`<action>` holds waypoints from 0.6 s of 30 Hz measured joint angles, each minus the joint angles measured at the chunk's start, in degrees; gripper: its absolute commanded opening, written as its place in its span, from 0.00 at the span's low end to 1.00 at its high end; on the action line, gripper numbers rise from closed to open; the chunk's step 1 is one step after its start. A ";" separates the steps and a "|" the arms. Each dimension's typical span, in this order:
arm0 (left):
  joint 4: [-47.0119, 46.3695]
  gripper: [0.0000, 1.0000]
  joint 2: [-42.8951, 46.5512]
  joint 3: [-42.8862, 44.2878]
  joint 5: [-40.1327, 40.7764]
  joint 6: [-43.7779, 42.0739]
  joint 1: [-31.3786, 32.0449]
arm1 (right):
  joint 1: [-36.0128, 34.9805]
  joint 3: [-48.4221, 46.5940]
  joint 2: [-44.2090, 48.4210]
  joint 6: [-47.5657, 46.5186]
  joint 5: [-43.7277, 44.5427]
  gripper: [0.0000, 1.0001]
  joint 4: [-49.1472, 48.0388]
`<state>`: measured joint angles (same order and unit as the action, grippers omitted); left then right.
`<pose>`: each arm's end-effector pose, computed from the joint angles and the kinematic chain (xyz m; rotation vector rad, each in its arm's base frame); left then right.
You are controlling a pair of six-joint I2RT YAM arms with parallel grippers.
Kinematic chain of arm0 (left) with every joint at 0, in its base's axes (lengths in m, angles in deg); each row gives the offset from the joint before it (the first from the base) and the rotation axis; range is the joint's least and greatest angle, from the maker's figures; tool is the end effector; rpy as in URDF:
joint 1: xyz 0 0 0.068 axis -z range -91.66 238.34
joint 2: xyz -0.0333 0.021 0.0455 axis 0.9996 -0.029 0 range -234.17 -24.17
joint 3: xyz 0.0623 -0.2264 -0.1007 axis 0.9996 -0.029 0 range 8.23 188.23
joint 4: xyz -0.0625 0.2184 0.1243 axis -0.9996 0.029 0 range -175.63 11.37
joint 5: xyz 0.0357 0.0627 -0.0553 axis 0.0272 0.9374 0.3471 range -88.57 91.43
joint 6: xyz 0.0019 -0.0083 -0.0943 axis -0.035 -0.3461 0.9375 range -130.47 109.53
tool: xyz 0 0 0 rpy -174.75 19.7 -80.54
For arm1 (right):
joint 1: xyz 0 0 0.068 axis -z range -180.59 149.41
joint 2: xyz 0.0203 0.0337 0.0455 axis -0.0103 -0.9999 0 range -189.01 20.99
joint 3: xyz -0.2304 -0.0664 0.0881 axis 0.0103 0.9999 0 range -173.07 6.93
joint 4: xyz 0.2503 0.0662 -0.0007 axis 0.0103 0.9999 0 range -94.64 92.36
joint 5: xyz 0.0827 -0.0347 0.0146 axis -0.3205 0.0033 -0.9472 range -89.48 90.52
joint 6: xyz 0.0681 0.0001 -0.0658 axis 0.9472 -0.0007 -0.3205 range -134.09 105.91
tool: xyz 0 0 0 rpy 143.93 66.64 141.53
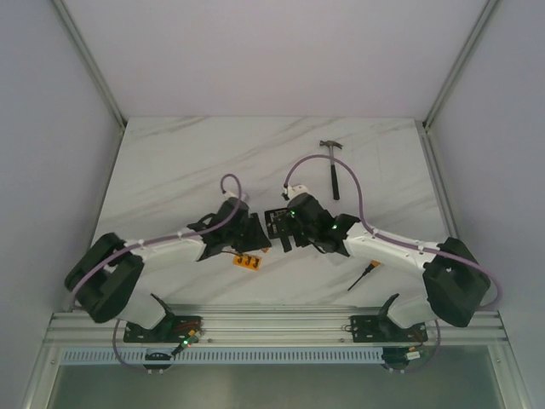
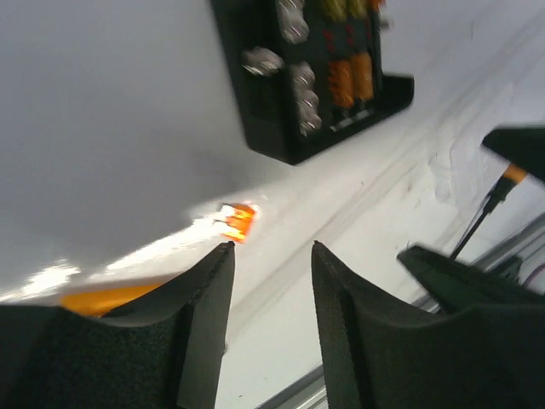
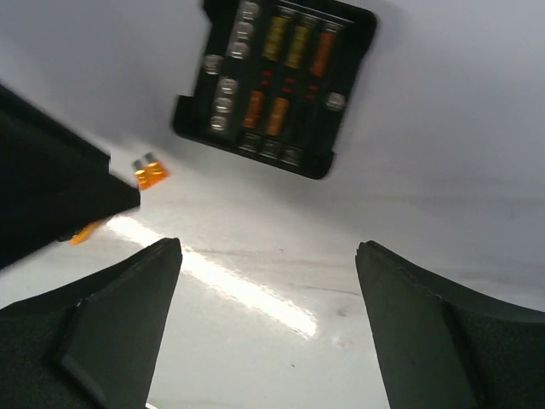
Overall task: Snap on the fuse box
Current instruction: Move the fuse to the center of the board.
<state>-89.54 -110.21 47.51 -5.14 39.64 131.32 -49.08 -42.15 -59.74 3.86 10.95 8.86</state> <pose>0.2344 -0.2318 0.1155 -0.0932 2.5079 -0.8939 0.2299 0.2366 0.1680 -0.5377 2.3085 0.3548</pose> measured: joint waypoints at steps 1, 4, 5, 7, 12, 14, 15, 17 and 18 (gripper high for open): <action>-0.02 0.56 1.70 -1.01 -0.09 0.04 -1.49 | -0.66 0.02 -0.22 -0.37 -0.33 0.87 -0.72; -0.22 0.64 7.32 -4.61 -0.55 0.02 -7.10 | -3.04 0.04 -1.49 -2.29 -1.79 0.83 -3.78; -0.24 0.67 9.09 -5.90 -0.70 0.00 -9.05 | -3.76 0.09 -2.05 -3.28 -2.43 0.80 -5.01; 0.07 0.72 12.31 -8.24 -1.01 -0.20 -12.52 | -4.90 0.28 -3.34 -5.31 -3.74 0.76 -7.61; 1.05 0.85 19.02 -12.57 -2.27 -0.68 -19.63 | -6.38 0.68 -7.26 -10.82 -6.43 0.70 -13.38; 1.16 0.88 20.52 -13.33 -2.84 -0.72 -21.33 | -6.60 0.98 -9.31 -12.98 -7.32 0.64 -16.04; 1.16 0.90 21.07 -13.64 -3.21 -0.74 -22.10 | -6.64 1.29 -10.19 -13.90 -7.69 0.63 -17.22; 1.16 0.92 21.55 -14.03 -4.00 -0.87 -23.21 | -6.80 2.03 -11.82 -15.65 -8.37 0.61 -19.50; 1.18 0.93 21.59 -14.16 -4.35 -0.87 -23.65 | -6.93 2.45 -12.66 -16.37 -8.55 0.60 -20.76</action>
<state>-88.36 -88.62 33.35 -9.49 38.76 107.67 -56.01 -39.70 -72.39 -12.51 2.41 -11.90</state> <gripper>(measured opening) 0.901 0.627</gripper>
